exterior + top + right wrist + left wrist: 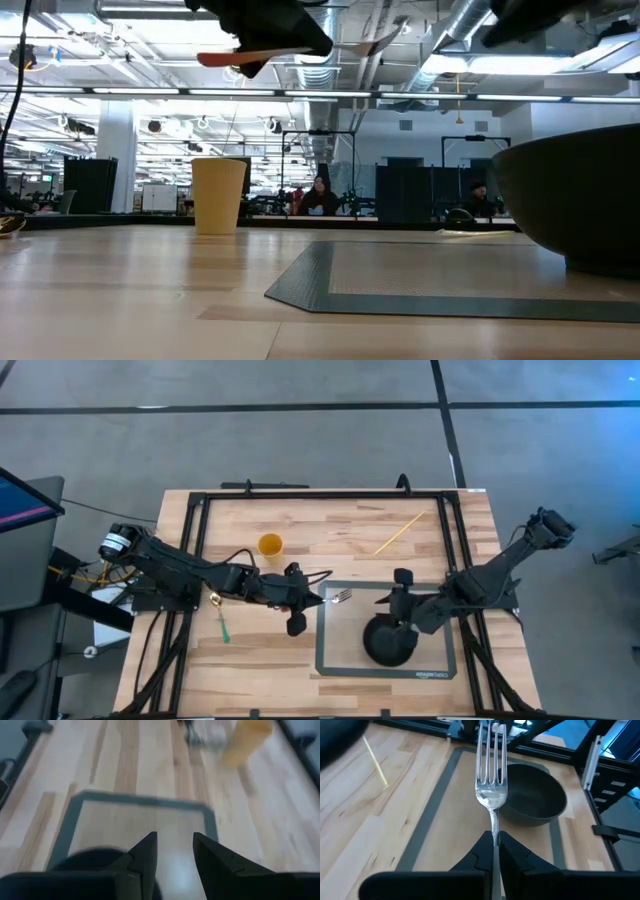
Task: Pick & Place Utensil
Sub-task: Put the orange silver fork into the black bowl on the table placemat
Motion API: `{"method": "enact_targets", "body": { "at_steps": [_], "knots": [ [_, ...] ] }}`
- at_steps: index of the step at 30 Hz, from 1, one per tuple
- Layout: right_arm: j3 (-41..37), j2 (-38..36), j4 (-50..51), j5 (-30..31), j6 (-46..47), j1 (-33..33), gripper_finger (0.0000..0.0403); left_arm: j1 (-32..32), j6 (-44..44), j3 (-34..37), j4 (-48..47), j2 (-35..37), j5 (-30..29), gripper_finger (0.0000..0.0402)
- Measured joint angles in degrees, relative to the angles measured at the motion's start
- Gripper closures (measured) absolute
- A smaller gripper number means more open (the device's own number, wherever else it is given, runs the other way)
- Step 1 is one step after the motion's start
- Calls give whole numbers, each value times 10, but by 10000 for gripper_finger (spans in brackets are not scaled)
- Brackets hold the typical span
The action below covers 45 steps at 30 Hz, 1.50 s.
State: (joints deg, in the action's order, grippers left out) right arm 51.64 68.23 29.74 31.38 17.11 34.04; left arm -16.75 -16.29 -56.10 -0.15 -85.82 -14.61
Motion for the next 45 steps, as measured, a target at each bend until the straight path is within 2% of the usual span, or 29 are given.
{"method": "enact_targets", "body": {
  "at_steps": [7, 15, 19, 28, 32, 37, 45],
  "knots": [
    [0, 45, -170, 0, -142, -29, 284, 8, 0, 0, -26, -7, 1, 391],
    [0, 153, -346, 0, -314, -77, 283, 8, 0, 0, -28, -17, 1, 390],
    [12, 195, -360, 1, -350, -96, 266, 8, -4, 0, -28, -17, 1, 388],
    [53, 246, -340, 1, -351, -119, 192, 8, -7, 0, -37, -17, -6, 389],
    [54, 261, -346, 2, -352, -135, 186, 8, -7, 0, -37, -17, -8, 389],
    [54, 268, -343, 5, -352, -152, 217, 8, -7, 0, -36, -17, -8, 389],
    [54, 266, -336, -17, -371, -144, 324, 8, 1, 0, -36, -16, -3, 384]
  ]
}}
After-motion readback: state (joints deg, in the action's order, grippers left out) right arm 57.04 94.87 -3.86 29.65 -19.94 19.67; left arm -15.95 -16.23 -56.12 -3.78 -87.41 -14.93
